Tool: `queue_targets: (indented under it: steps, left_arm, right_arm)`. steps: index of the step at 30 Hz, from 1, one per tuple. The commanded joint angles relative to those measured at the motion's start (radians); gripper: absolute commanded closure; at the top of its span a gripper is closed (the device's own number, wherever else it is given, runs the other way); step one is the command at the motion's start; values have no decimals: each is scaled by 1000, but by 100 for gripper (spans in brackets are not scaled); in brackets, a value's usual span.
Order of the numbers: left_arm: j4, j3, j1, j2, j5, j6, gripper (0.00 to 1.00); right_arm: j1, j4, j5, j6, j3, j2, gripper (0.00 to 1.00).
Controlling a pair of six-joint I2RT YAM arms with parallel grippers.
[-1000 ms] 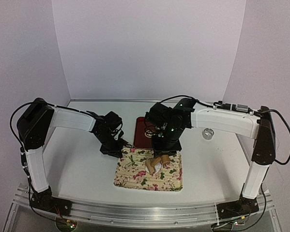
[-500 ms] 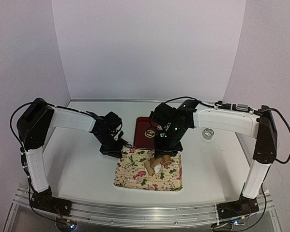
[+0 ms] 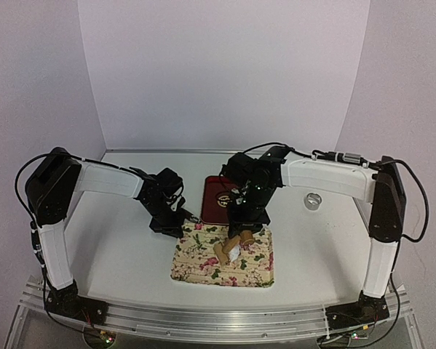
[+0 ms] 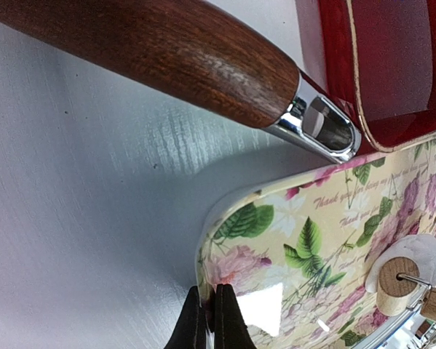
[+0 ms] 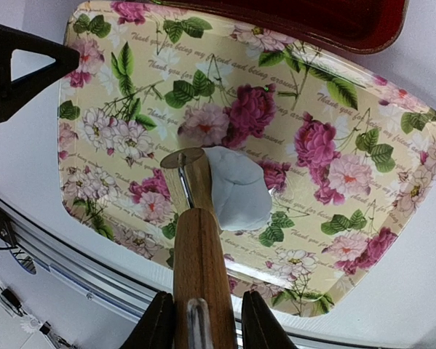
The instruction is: Roll out the dumpling wrappers from the dough
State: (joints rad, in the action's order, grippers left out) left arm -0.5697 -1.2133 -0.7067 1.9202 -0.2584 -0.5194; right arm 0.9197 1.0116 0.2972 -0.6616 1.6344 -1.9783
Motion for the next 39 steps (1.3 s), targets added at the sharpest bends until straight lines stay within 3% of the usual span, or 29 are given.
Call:
queue_targets:
  steps: [1, 23, 33, 39]
  left_arm:
    - [-11, -4, 30, -59, 50, 29, 100]
    - [-9, -25, 30, -44, 36, 33, 100]
    - [-6, -41, 38, -43, 64, 70, 100]
    - [11, -54, 39, -36, 33, 146, 100]
  right_arm:
    - [0, 435, -217, 27, -99, -241, 100]
    - [60, 435, -187, 10, 67, -316, 100]
    - [114, 585, -158, -46, 432, -178, 100]
    - [116, 646, -166, -101, 476, -40, 100]
